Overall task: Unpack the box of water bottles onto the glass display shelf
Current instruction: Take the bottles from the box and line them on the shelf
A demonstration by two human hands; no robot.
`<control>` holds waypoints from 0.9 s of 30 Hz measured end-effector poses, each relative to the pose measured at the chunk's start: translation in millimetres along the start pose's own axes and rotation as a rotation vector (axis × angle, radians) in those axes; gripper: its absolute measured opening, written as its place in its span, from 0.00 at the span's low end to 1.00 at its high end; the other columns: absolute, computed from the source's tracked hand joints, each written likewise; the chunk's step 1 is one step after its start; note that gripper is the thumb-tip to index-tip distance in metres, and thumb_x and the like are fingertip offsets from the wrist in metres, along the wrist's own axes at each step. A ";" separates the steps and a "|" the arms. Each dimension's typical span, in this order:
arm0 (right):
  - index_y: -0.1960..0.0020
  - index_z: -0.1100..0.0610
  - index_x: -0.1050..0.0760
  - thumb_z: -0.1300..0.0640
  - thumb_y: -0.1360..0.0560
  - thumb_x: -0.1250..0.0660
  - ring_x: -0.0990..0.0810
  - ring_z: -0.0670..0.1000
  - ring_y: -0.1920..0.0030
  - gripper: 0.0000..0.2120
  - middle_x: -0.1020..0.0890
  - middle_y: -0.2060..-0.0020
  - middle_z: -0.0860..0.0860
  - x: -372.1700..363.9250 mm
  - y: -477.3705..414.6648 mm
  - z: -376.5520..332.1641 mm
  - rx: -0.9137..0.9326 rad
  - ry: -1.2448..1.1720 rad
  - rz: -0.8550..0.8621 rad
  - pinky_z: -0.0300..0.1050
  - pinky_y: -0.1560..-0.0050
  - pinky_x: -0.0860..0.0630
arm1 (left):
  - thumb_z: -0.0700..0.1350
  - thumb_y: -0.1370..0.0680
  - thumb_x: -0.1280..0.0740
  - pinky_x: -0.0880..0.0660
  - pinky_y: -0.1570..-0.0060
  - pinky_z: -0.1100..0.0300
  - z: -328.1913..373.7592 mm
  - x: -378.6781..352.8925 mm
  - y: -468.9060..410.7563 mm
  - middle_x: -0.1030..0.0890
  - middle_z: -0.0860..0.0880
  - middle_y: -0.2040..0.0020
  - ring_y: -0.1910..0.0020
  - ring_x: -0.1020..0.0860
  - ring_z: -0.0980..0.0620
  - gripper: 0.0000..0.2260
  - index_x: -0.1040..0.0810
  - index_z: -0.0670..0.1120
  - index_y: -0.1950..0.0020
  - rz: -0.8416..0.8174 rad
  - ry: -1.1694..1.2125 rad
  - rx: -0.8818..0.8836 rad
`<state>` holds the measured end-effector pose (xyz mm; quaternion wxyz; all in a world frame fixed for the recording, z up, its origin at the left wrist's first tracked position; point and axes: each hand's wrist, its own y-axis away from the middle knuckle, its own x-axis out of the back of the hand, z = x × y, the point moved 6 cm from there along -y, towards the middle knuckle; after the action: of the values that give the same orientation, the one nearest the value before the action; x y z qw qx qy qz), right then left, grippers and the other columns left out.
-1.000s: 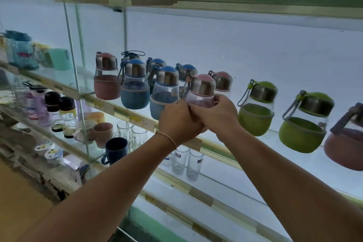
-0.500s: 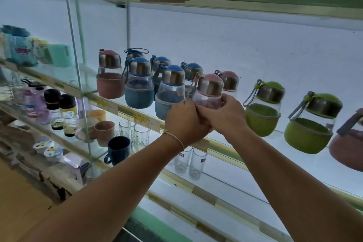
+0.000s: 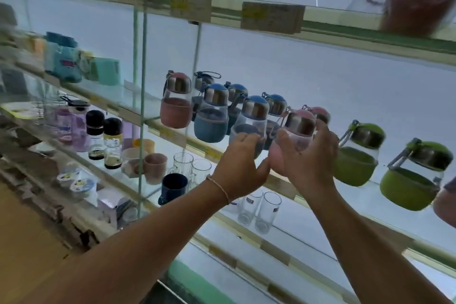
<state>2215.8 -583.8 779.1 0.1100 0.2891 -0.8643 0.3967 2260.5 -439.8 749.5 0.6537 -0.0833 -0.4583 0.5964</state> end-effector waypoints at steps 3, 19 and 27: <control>0.31 0.56 0.31 0.44 0.25 0.32 0.29 0.58 0.33 0.27 0.27 0.34 0.55 -15.0 26.3 -43.1 0.180 -0.039 0.036 0.56 0.31 0.34 | 0.45 0.25 0.29 0.28 0.49 0.66 -26.8 27.9 10.9 0.24 0.45 0.40 0.47 0.25 0.51 0.18 0.25 0.42 0.36 0.007 0.011 0.022; 0.31 0.55 0.30 0.49 0.23 0.33 0.31 0.54 0.35 0.23 0.28 0.40 0.53 -242.4 195.0 -172.9 0.254 -0.134 -0.621 0.46 0.38 0.34 | 0.47 0.23 0.32 0.27 0.43 0.56 -247.8 248.5 165.4 0.24 0.44 0.39 0.41 0.25 0.46 0.21 0.28 0.43 0.33 0.022 -0.293 0.590; 0.29 0.54 0.32 0.50 0.24 0.32 0.33 0.56 0.31 0.25 0.30 0.32 0.55 -316.9 281.0 -213.2 0.265 -0.107 -0.908 0.52 0.32 0.34 | 0.48 0.22 0.34 0.25 0.47 0.55 -287.1 340.3 255.1 0.22 0.45 0.42 0.41 0.23 0.45 0.20 0.28 0.42 0.32 0.075 -0.373 0.838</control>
<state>2298.8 -147.7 612.3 0.1898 0.6690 -0.5970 0.4000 2236.8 47.3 589.9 0.5153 0.2804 -0.2842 0.7583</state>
